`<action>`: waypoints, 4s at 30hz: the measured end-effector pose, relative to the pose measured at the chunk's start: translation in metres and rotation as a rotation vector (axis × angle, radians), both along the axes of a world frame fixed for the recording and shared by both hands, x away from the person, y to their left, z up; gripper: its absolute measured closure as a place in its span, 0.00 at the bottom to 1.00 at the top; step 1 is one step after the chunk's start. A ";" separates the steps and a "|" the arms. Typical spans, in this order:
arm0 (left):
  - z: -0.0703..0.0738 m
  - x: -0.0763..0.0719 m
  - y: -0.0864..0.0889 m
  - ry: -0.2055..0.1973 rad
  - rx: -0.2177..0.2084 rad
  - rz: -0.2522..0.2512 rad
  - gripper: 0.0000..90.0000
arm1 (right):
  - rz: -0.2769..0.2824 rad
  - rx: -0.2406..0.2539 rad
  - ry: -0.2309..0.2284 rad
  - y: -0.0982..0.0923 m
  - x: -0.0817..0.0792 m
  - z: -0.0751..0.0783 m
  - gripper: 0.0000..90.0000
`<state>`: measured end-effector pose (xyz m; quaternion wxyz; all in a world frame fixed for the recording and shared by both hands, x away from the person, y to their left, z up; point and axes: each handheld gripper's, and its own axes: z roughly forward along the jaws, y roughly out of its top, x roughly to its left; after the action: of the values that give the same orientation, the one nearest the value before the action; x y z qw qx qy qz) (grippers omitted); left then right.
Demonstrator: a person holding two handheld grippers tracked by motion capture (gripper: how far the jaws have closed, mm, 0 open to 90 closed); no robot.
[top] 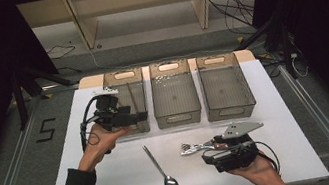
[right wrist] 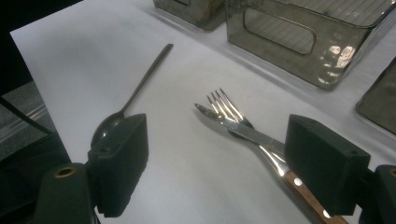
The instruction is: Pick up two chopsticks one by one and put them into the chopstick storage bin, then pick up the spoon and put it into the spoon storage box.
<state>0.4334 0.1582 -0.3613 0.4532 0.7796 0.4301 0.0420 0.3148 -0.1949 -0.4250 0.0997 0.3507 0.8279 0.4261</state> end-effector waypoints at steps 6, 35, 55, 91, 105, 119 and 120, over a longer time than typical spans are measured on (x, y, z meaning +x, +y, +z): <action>-0.006 -0.011 -0.005 -0.029 -0.002 -0.038 0.20 | -0.009 0.011 -0.008 -0.002 -0.002 -0.001 0.25; -0.058 -0.037 -0.034 -0.075 0.159 -0.178 0.60 | -0.050 0.050 -0.019 -0.018 -0.010 -0.007 0.25; -0.094 -0.041 -0.049 -0.037 0.295 -0.266 0.99 | -0.045 0.047 -0.026 -0.018 -0.014 -0.007 0.25; -0.108 -0.054 -0.014 0.099 0.465 -0.266 0.99 | -0.041 0.046 -0.020 -0.019 -0.014 -0.008 0.25; -0.101 -0.081 0.006 0.135 0.523 -0.301 0.99 | -0.042 0.043 -0.018 -0.018 -0.014 -0.008 0.25; -0.091 -0.087 0.004 0.118 0.558 -0.342 0.98 | -0.043 0.043 -0.019 -0.018 -0.014 -0.007 0.25; -0.088 -0.086 0.003 0.113 0.557 -0.350 0.97 | -0.044 0.044 -0.020 -0.018 -0.014 -0.007 0.25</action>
<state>0.3471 0.1611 -0.4494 0.1982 0.9367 0.2863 0.0364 0.3004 -0.2129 -0.4322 0.1094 0.3666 0.8096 0.4452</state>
